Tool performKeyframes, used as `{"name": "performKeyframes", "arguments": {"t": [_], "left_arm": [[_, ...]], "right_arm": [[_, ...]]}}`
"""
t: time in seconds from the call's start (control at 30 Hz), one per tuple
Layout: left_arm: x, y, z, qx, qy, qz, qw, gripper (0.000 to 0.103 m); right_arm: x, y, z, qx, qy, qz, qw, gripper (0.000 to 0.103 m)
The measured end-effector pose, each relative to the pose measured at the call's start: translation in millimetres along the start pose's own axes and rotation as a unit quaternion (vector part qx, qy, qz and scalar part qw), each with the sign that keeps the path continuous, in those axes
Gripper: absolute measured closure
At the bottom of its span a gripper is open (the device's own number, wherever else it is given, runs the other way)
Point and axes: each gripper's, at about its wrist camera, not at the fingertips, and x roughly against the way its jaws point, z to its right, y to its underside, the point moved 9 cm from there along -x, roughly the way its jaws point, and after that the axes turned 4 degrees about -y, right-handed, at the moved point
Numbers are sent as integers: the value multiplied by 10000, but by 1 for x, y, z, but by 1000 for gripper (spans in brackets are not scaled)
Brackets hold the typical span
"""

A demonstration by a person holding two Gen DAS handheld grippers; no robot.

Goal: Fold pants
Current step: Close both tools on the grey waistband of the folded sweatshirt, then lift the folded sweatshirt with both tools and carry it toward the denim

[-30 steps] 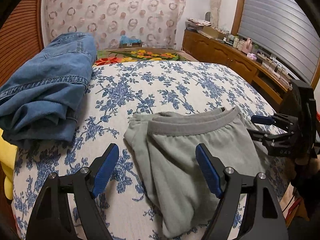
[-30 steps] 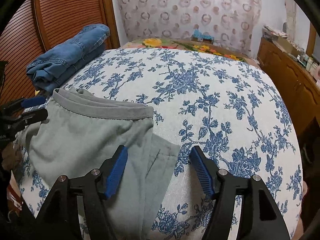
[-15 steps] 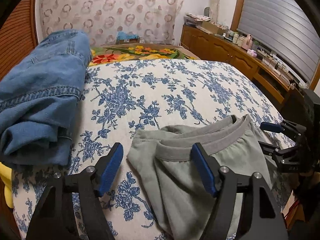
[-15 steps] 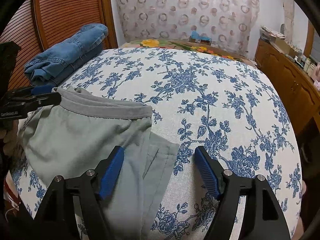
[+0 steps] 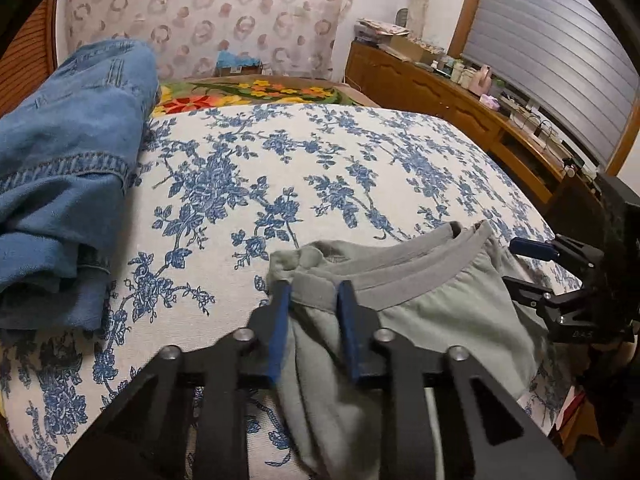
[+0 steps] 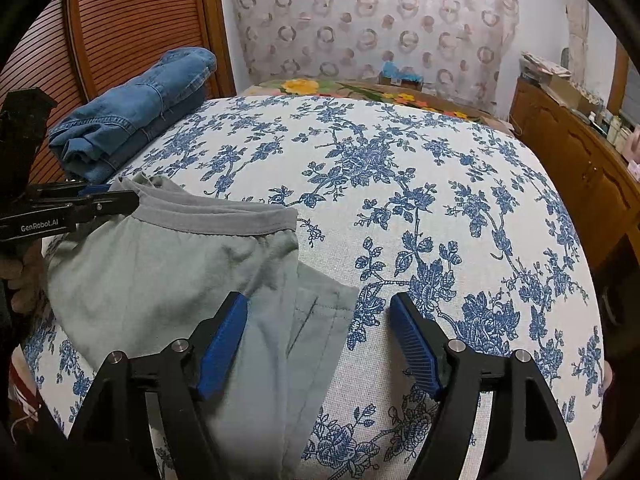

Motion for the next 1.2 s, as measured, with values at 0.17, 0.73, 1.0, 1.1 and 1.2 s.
{"name": "performKeyframes", "arguments": {"t": [0.17,0.73,1.0,1.1,1.2], "left_arm": [[5,-4,1,25,-29,118,9999,83],[10,-4,1,96,-71,164,9998,83],[25,-6,8,-1,55,391,9992,87],[42,-9,14,-34,44,594,9982,87],[58,-13,21,-85,67,781,9969,87]], "right_arm": [[0,0,0,-1,-10,1,10000,27],[4,-2,-16,-105,-394,-122,9991,84],[11,-6,-22,-7,-641,135,9979,92],[20,-8,-21,-38,-697,289,9971,92],[35,-9,-23,-20,-717,462,9964,92]]}}
